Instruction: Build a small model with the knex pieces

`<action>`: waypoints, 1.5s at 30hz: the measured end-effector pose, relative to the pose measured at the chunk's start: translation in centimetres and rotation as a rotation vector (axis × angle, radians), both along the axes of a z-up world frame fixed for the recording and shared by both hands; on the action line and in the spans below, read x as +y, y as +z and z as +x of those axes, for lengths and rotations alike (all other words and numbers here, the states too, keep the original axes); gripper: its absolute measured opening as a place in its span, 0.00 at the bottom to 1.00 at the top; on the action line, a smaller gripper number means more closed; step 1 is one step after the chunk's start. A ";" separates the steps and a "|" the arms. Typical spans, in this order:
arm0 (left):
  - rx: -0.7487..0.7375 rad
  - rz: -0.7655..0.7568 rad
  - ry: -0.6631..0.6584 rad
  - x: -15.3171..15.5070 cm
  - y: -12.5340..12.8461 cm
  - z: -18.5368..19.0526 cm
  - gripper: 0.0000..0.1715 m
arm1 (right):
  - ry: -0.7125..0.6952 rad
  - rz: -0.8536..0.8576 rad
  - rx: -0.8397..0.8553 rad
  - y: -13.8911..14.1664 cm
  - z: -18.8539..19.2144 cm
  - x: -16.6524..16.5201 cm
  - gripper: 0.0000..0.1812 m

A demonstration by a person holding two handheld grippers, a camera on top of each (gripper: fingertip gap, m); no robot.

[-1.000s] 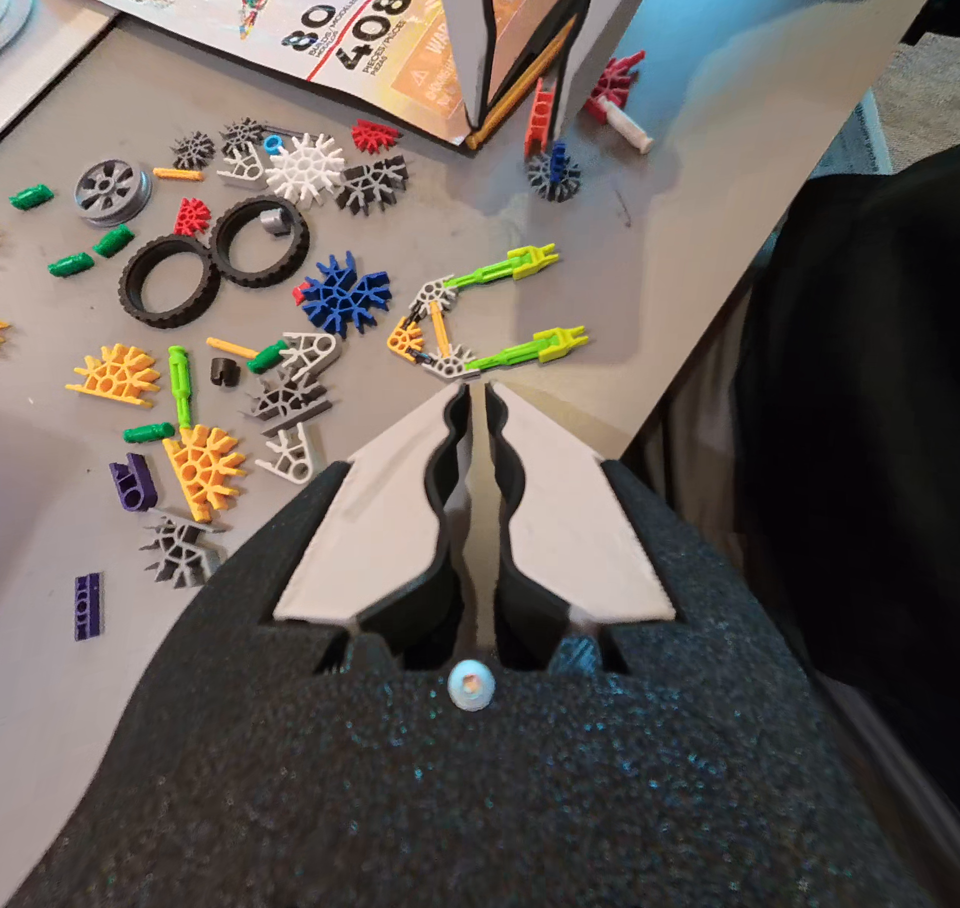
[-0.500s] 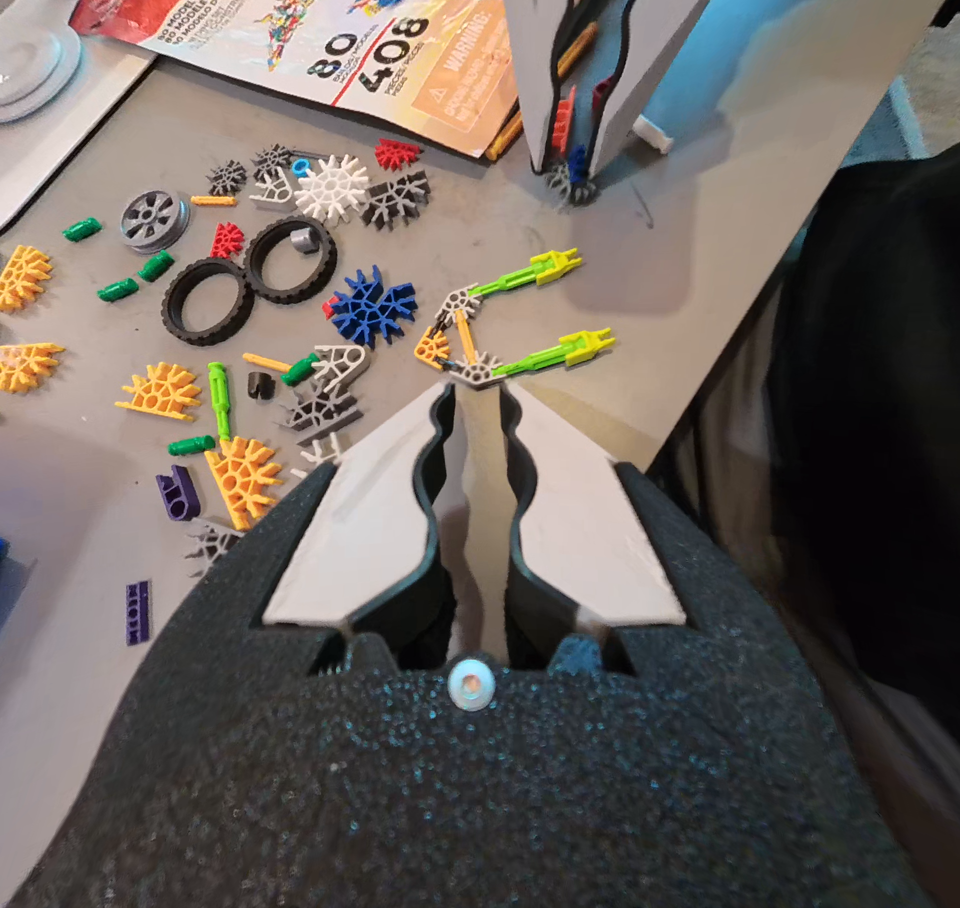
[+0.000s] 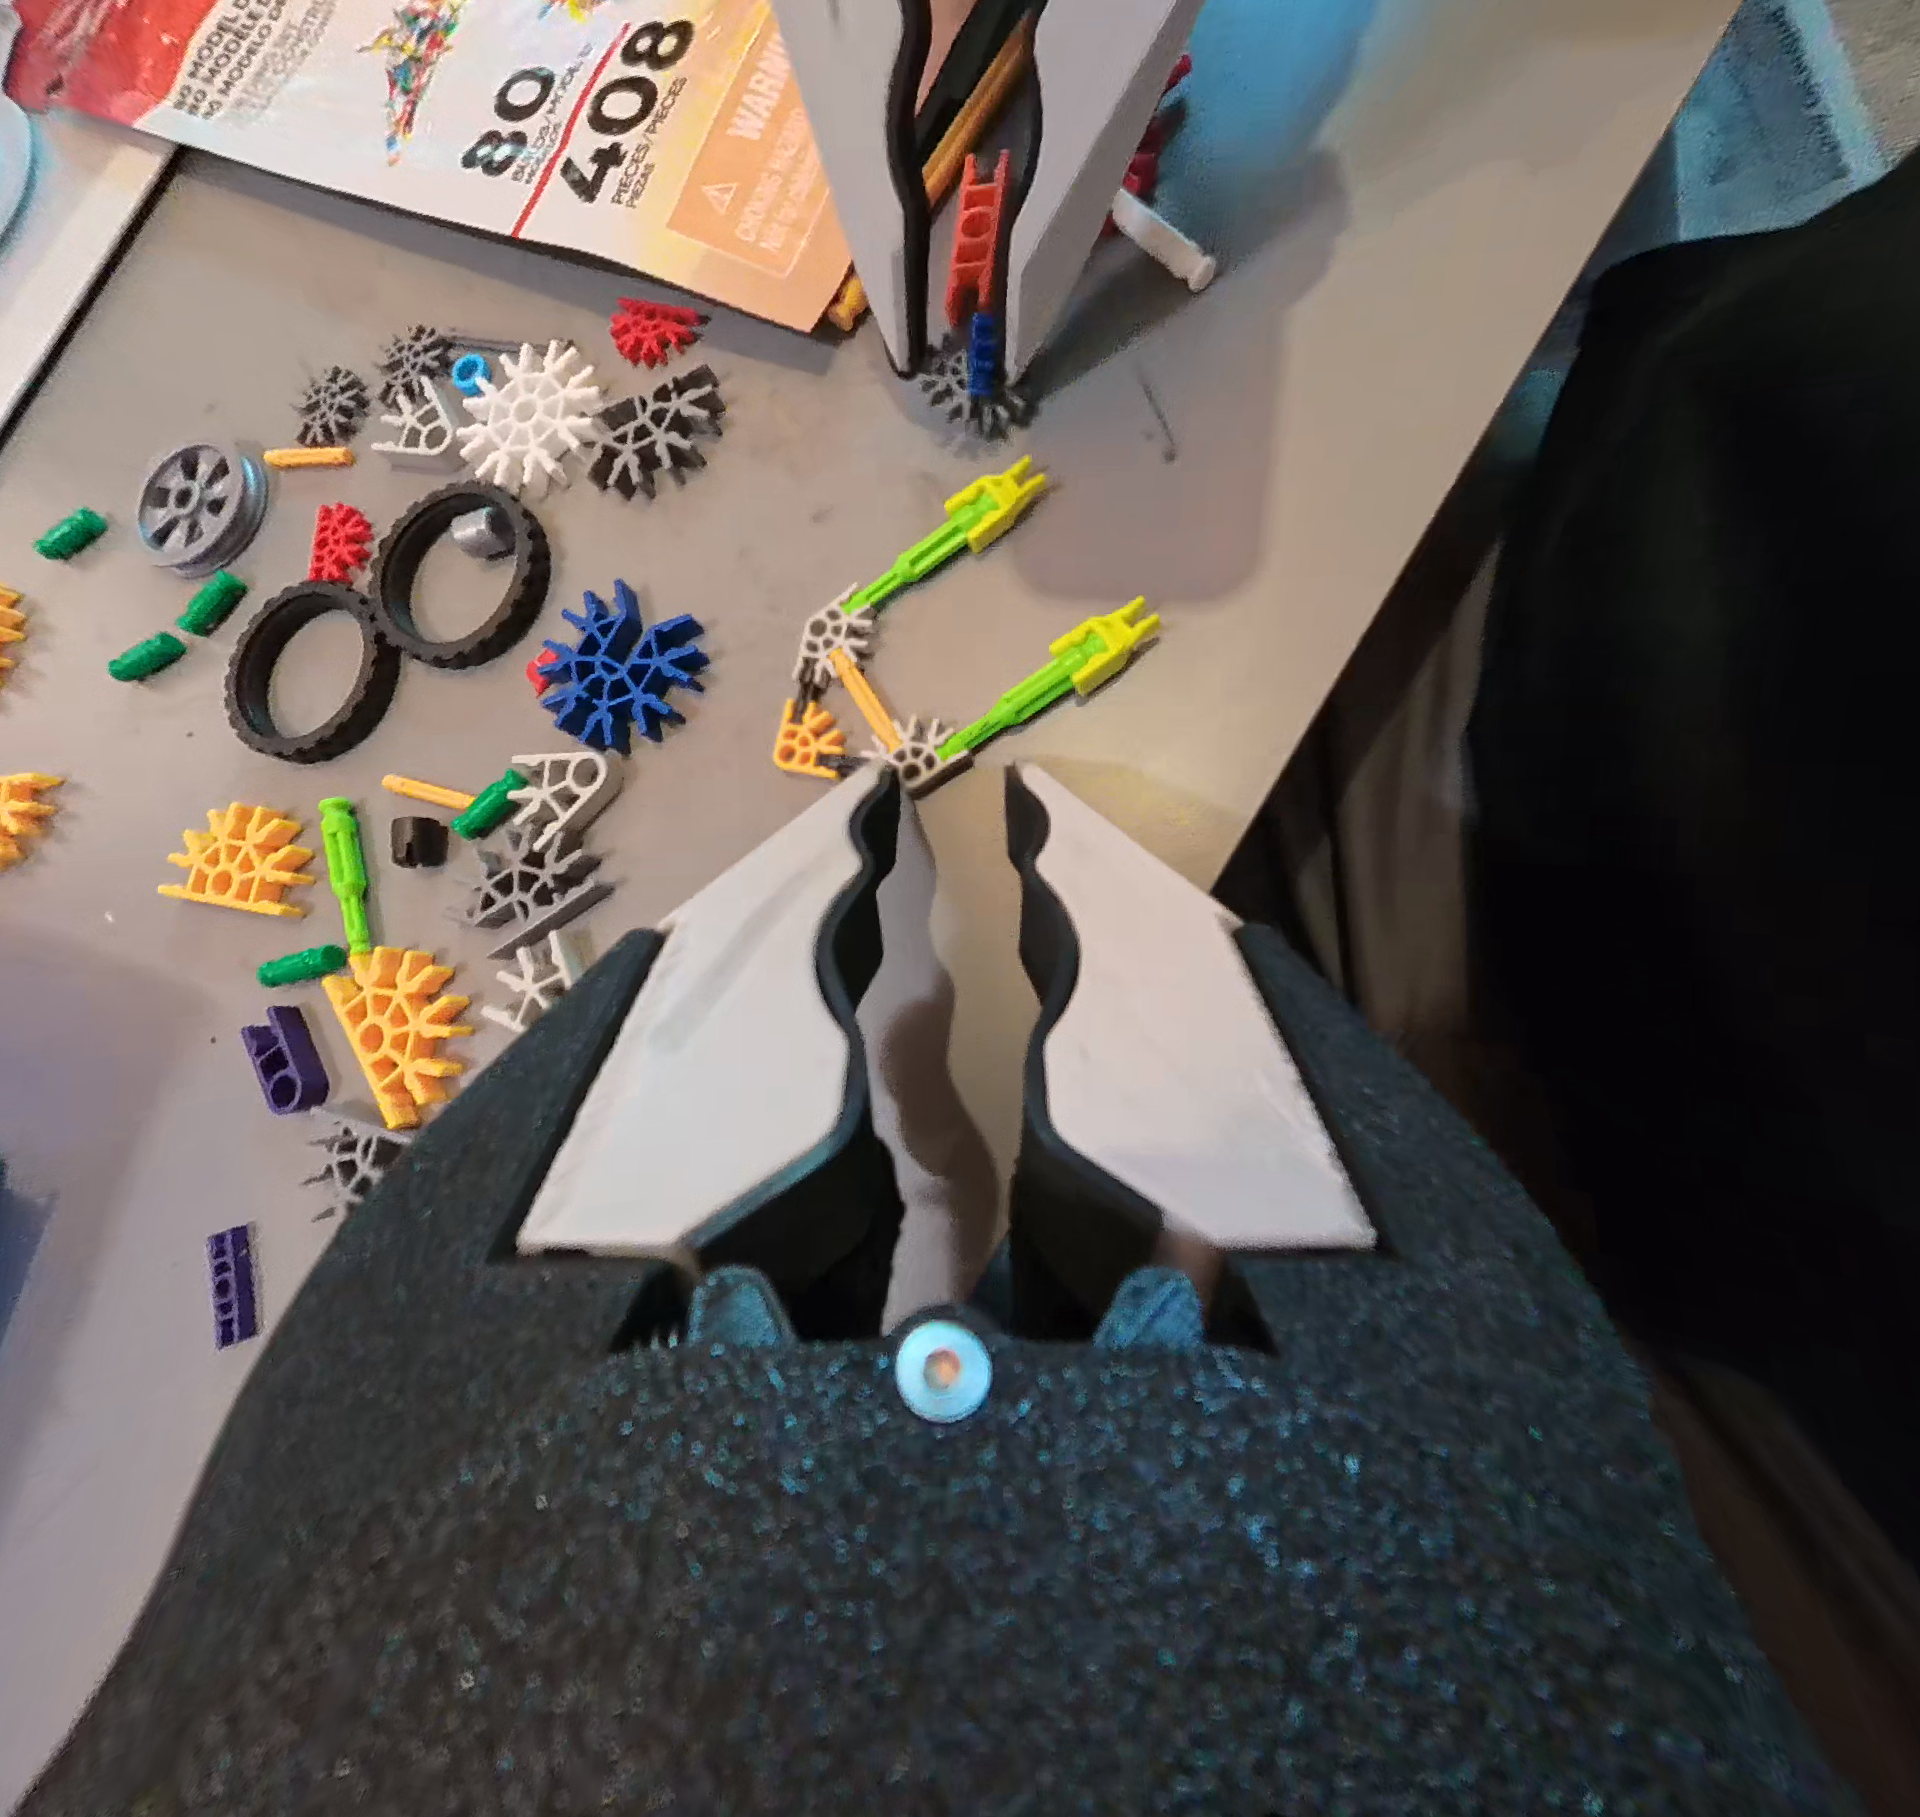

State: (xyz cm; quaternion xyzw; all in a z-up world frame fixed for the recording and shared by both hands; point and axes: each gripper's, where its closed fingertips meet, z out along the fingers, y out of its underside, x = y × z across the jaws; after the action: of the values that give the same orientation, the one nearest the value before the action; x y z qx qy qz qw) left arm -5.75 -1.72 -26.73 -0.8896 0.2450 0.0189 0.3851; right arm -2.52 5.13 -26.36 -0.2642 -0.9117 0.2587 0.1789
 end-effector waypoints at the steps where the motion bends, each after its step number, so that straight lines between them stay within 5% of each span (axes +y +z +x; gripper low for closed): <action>1: 0.009 0.003 0.000 0.0 0.1 0.0 0.12 | -0.001 0.000 0.010 0.1 0.0 0.0 0.08; 11: -0.021 0.030 -0.067 1.3 0.7 -1.1 0.23 | -0.001 -0.033 0.055 0.4 -0.1 0.4 0.08; 15: -0.029 0.010 -0.122 1.8 0.3 -0.5 0.37 | 0.011 -0.027 0.074 0.4 -0.1 0.3 0.08; 26: -0.084 -0.023 -0.085 2.6 0.0 0.4 0.21 | -0.001 -0.030 0.086 0.5 -0.1 0.9 0.08; 34: -0.118 -0.015 0.104 2.7 -0.1 0.8 0.21 | -0.013 -0.032 0.100 0.7 -0.2 1.2 0.08; 38: -0.095 0.003 0.105 2.4 0.1 1.7 0.30 | -0.017 -0.040 0.109 1.0 -0.2 1.3 0.08; 45: -0.088 0.006 0.131 2.0 0.6 -0.4 0.32 | -0.014 -0.046 0.126 1.6 -0.1 1.2 0.08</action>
State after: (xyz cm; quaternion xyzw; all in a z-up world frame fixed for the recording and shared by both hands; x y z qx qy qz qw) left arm -6.13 0.27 -26.08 -0.9025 0.1692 0.0055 0.3960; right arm -2.63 6.31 -24.79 -0.2576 -0.8906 0.2946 0.2318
